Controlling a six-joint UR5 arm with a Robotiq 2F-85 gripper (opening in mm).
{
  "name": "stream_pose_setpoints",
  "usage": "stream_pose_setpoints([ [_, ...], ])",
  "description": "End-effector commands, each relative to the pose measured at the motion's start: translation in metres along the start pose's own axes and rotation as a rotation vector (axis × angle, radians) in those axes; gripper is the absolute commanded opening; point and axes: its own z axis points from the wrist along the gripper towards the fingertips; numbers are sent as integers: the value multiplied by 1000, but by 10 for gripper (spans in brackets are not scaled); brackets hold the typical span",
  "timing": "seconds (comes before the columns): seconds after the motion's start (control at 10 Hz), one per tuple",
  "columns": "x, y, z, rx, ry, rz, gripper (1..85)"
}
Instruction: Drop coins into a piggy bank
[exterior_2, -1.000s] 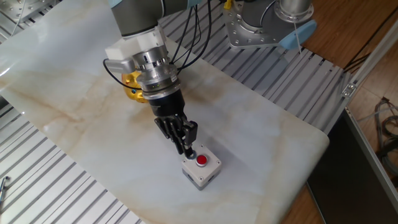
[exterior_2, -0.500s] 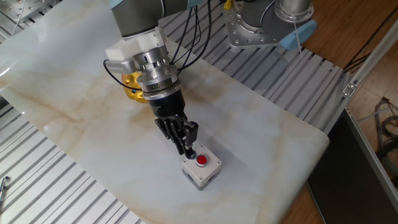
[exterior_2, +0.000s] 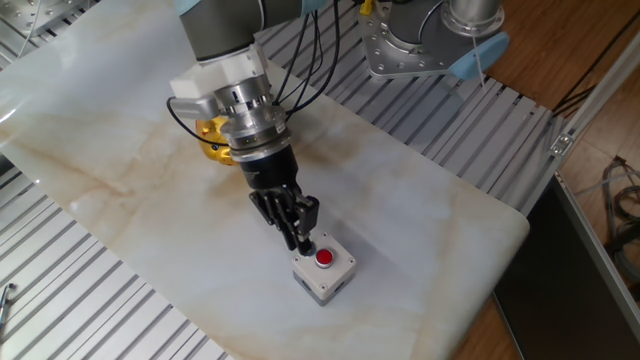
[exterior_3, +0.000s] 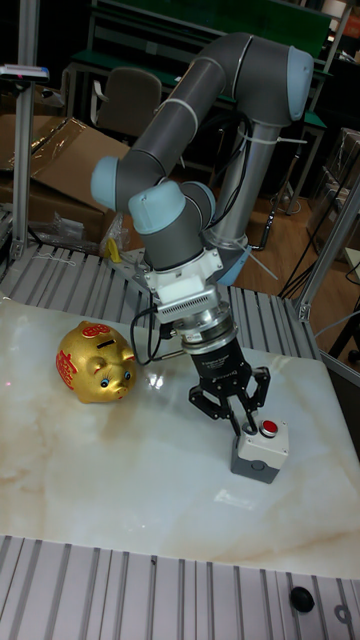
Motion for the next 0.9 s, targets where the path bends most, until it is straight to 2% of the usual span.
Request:
stream_pose_setpoints([
  [0.0,-4,2,-2,-11,-10,5,283],
  [0.8,-4,3,3,-19,-18,-2,253],
])
